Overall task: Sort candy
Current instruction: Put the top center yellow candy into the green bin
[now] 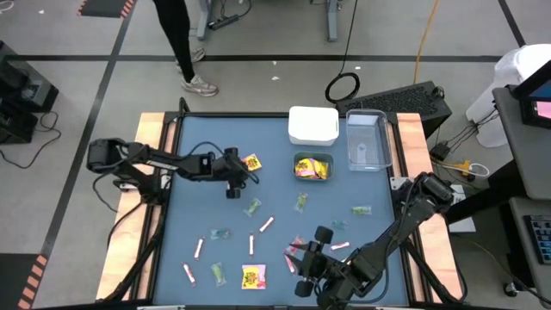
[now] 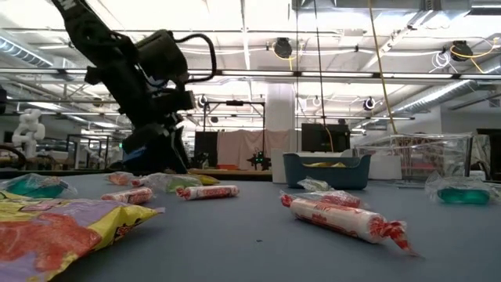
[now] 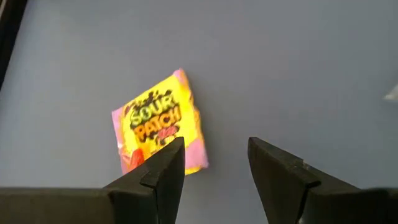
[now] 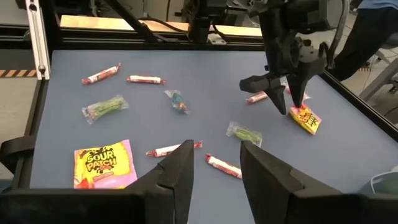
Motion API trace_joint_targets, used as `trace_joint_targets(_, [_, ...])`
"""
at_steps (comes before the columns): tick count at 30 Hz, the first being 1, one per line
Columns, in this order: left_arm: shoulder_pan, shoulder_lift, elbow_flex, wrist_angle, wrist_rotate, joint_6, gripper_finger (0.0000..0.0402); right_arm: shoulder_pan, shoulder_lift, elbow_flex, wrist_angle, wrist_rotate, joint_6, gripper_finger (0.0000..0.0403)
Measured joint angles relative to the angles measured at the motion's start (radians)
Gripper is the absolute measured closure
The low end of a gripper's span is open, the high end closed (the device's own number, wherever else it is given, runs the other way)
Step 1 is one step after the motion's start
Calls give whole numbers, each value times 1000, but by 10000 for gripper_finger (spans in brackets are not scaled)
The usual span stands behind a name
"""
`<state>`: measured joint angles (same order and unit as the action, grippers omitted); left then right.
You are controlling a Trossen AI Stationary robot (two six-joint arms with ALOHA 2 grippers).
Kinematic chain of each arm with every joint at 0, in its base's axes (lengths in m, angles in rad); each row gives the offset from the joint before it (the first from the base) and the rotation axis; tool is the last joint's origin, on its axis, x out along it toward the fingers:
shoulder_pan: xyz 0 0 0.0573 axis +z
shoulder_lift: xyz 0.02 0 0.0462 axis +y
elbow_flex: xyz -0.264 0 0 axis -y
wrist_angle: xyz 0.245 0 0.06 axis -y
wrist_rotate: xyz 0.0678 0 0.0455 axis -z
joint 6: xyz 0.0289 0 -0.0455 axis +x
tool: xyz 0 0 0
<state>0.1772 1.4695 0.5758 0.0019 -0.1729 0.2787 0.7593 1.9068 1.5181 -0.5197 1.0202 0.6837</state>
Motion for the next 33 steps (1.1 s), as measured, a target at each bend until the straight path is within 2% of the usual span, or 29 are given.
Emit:
trace_joint_targets(4, [25, 32, 0, 29, 5, 19, 226, -3, 0, 0, 1, 1, 3, 282])
trace_joint_targets(8, [55, 80, 0, 57, 22, 26, 255, -5, 0, 0, 21, 1, 7, 282])
trace_joint_targets(14, [66, 124, 2, 107, 42, 26, 324, -6, 0, 1, 30, 8, 2, 282])
trace_joint_targets(17, [63, 118, 2, 109, 34, 26, 376, -8, 1, 1, 30, 36, 0, 282])
trace_joint_targets(19, [63, 108, 1, 108, 34, 22, 394, -16, 12, 2, 34, 55, 0, 282])
trace_joint_targets(23, [40, 78, 0, 91, 40, 17, 394, -49, 64, 2, 38, 55, -32, 282])
trace_joint_targets(27, [-31, 21, 0, 49, 44, 15, 398, -102, 134, 2, 49, 56, -114, 275])
trace_joint_targets(33, [-175, -98, 0, -8, 46, 15, 398, -192, 217, 1, 93, 50, -291, 223])
